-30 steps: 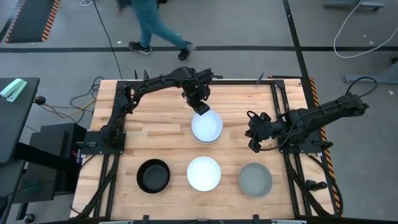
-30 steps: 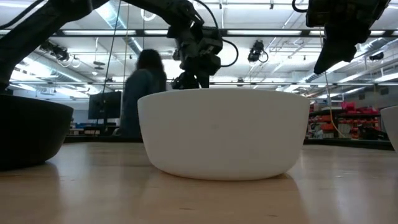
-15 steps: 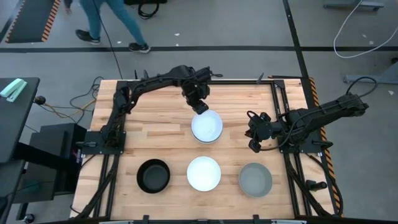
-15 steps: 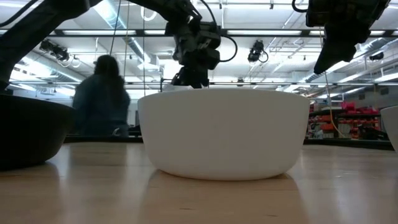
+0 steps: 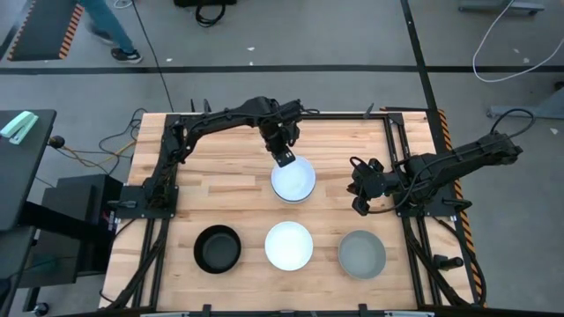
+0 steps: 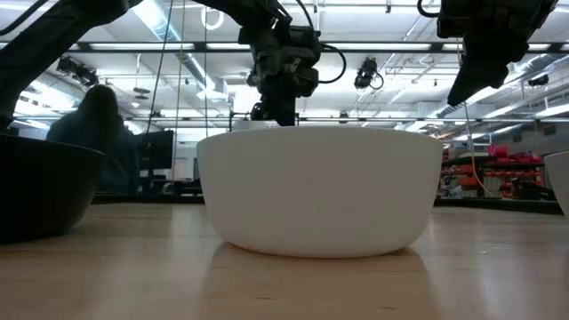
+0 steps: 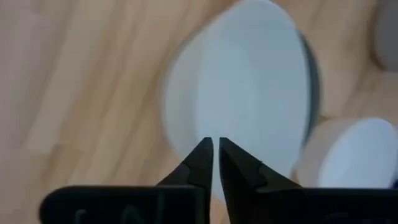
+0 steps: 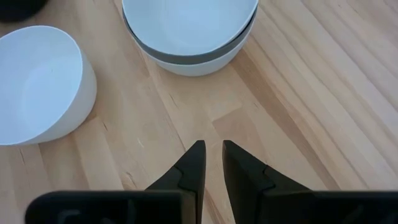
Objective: Nest bowls inside each other
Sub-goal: Stack the top white bowl on the dark gray bowl
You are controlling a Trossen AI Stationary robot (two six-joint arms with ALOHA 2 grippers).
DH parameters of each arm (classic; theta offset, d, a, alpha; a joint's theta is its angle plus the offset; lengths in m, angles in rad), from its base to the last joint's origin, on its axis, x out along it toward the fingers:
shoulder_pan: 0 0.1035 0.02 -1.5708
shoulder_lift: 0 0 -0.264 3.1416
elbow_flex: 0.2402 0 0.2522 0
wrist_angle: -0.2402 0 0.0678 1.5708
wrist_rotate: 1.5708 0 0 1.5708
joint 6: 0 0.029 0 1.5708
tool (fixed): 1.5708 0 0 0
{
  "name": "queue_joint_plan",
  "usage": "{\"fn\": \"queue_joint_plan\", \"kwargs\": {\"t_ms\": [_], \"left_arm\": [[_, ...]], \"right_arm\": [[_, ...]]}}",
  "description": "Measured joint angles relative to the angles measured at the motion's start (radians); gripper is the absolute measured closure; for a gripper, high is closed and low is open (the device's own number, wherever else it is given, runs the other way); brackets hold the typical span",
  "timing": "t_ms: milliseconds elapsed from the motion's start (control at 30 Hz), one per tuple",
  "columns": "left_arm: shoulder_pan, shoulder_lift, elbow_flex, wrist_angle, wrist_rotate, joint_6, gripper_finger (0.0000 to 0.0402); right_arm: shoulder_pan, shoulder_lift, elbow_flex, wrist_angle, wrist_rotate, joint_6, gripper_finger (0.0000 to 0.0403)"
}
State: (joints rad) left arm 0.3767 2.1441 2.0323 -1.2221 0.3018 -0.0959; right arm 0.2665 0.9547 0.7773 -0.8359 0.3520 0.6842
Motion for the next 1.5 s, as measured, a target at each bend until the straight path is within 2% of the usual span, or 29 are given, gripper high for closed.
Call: {"fn": "queue_joint_plan", "kwargs": {"t_ms": [167, 400, 533, 733, 1000, 1133, 1267, 1500], "left_arm": [[0.021, 0.001, -0.020, 0.029, -0.029, -0.023, 0.0395], [0.026, 0.001, -0.080, 0.062, -0.029, -0.023, 0.0373], [0.033, 0.001, -0.099, 0.055, -0.028, -0.023, 0.0380], [0.059, 0.002, -0.060, 0.035, -0.029, -0.031, 0.0395], [0.056, 0.002, -0.009, 0.015, 0.001, -0.050, 0.0370], [0.031, 0.002, -0.008, 0.010, 0.054, -0.051, 0.0385], [0.002, 0.002, -0.010, 0.010, 0.061, -0.049, 0.0396], [-0.010, 0.003, -0.010, 0.010, 0.060, -0.050, 0.0376]], "right_arm": [[0.000, 0.000, 0.000, 0.000, 0.010, -0.003, 0.0341], [0.000, 0.000, 0.000, 0.000, 0.013, -0.007, 0.0341], [0.000, 0.000, 0.000, 0.000, 0.014, -0.007, 0.0341], [0.000, 0.000, 0.000, 0.000, 0.014, -0.009, 0.0341], [0.000, 0.000, 0.000, 0.000, 0.014, -0.014, 0.0341], [0.000, 0.000, 0.000, 0.000, 0.014, -0.014, 0.0341], [0.000, 0.000, 0.000, 0.000, 0.014, -0.014, 0.0341], [0.000, 0.000, 0.000, 0.000, 0.014, -0.014, 0.0341]]}}
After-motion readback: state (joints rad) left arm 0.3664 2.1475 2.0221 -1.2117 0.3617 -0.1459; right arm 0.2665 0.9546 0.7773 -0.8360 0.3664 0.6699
